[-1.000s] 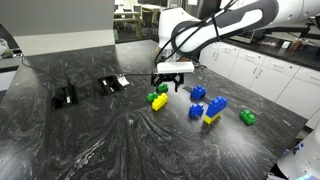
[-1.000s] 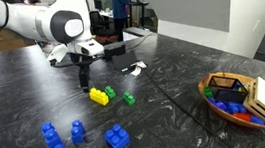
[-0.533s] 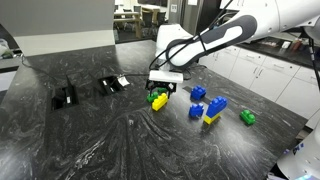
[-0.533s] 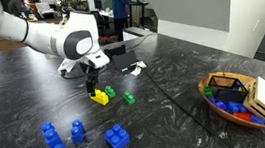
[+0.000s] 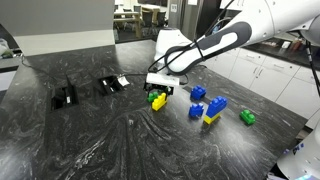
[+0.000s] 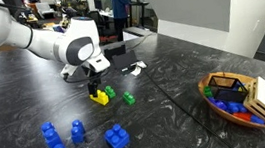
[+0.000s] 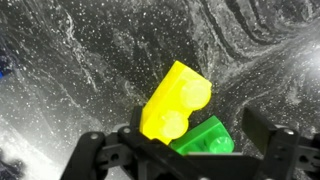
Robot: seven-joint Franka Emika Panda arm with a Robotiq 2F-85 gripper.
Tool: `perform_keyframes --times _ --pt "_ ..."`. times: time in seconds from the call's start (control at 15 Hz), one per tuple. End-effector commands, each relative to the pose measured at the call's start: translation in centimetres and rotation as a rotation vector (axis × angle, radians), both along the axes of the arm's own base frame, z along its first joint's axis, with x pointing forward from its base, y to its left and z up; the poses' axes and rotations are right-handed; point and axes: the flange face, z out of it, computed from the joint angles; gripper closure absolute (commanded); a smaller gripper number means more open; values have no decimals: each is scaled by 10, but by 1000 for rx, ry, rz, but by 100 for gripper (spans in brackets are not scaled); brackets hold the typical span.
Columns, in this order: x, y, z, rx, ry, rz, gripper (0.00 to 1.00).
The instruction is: Move the yellow block backward
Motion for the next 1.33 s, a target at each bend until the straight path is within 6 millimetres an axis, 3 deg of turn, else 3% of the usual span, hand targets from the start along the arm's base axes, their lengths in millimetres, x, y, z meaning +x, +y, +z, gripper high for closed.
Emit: perform_keyframes --times 0.0,0.13,0.27,0.73,0.87,1.27 --pt "-3 0 -5 10 1 -13 0" --pt "-4 1 -8 12 9 -11 0" --pt "-5 2 -9 14 11 -9 28" --pt "-9 0 -17 6 30 -5 76" --pt "-10 -1 -11 -1 18 0 89" --pt "-22 -1 27 -7 -7 17 90"
